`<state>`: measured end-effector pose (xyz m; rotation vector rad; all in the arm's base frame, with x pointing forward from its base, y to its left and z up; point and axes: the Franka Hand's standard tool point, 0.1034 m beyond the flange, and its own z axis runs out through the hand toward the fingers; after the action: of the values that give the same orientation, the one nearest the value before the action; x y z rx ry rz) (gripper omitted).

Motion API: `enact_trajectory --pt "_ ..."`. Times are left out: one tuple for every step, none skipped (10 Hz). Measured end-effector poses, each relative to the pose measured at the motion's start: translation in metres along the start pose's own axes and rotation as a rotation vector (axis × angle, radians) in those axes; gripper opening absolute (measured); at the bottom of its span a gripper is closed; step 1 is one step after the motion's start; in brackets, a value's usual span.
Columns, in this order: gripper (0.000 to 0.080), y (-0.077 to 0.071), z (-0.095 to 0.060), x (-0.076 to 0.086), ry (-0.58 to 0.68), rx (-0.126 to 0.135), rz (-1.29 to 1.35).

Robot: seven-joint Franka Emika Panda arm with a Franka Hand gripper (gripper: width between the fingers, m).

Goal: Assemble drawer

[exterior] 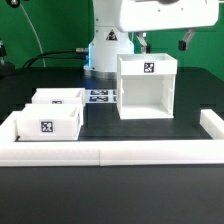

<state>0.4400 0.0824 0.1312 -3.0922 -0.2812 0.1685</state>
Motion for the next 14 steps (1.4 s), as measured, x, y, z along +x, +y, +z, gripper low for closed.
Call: enact_trajectory --pt "0.0650 0.000 0.000 -0.001 -0.001 0.001 0.006" --pt "0.0650 -0.002 0.004 -0.006 -0.006 0.010 0.060" --pt "0.0650 -0.005 0.011 -0.015 -0.007 0.013 0.087" --pt "0.0650 -0.007 0.017 -0.023 -0.016 0.011 0.098" --pt "0.0650 -0.009 0.022 -0.030 -0.026 0.020 0.112" --pt "0.0650 -0.011 0.028 -0.034 -0.013 0.022 0.114" --pt "0.0650 -0.014 0.035 -0.038 -0.005 0.020 0.108" --pt "0.0650 -0.018 0.041 -0.039 -0.007 0.021 0.111" --pt "0.0650 -0.021 0.041 -0.037 0.002 0.021 0.120" --pt "0.0650 -0.025 0.041 -0.036 0.006 0.022 0.118" --pt "0.0527 -0.026 0.041 -0.036 0.006 0.022 0.118" --pt "0.0377 -0.026 0.041 -0.036 0.006 0.022 0.119" --pt "0.0377 -0.026 0.041 -0.036 0.006 0.022 0.119" --pt "0.0238 -0.026 0.041 -0.036 0.006 0.022 0.119"
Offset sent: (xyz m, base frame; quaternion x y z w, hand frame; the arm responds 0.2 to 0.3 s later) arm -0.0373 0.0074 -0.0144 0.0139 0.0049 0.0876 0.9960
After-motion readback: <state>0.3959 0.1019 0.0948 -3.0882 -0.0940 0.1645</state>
